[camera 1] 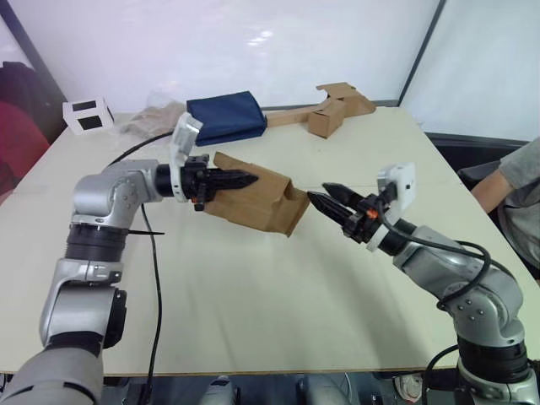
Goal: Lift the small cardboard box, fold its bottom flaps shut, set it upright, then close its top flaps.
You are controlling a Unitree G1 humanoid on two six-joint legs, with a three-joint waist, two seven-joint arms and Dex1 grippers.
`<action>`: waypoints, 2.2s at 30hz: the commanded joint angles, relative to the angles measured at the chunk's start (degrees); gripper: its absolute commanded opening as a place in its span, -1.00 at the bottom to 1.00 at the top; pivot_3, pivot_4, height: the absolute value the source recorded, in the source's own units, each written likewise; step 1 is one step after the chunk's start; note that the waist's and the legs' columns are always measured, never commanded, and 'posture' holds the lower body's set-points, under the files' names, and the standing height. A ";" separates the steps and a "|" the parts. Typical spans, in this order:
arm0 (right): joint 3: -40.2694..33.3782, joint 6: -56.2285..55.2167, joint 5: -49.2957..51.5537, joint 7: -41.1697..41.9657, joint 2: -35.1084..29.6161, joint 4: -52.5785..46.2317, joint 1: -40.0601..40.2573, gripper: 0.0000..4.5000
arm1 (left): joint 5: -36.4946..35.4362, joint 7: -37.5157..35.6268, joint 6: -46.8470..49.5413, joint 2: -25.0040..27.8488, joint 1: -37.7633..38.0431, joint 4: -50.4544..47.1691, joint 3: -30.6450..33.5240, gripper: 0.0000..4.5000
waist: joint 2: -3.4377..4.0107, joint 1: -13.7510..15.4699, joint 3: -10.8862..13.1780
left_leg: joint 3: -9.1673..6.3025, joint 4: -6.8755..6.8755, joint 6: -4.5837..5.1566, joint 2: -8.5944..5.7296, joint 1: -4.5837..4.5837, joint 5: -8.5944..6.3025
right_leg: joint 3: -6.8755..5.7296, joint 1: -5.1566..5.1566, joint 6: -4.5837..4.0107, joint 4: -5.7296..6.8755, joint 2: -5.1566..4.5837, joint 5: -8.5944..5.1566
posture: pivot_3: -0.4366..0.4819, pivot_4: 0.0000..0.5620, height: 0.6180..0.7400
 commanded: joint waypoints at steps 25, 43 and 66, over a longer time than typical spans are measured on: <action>3.60 0.90 -1.85 3.20 4.36 -0.23 -3.09 -0.44 | -6.10 4.47 3.33 -3.24 -0.92 -4.24 5.27 -1.00 | 0.00 0.01 0.00 | -0.01 0.01 0.00 0.00 0.00 0.00 | 0.00 -0.01 0.00 0.04 -0.01 0.00 | -0.05 -0.47 1.00; -1.71 1.26 8.28 3.15 9.02 -1.56 -2.85 -0.44 | -10.72 7.93 5.34 -4.80 -2.85 -4.10 9.41 -1.00 | 0.00 0.01 0.00 | -0.02 0.01 0.00 0.00 0.00 0.00 | 0.00 -0.02 0.00 0.04 -0.01 0.00 | -0.05 -0.47 1.00; 0.63 -2.47 4.69 8.07 5.82 5.36 -9.69 -0.99 | -11.05 7.74 5.21 -4.78 -2.99 -4.17 9.33 -1.00 | 0.00 -0.16 0.01 | -0.02 0.02 -0.02 -0.01 -0.05 0.01 | 0.00 -0.06 0.00 0.04 -0.02 0.00 | -0.05 -0.47 1.00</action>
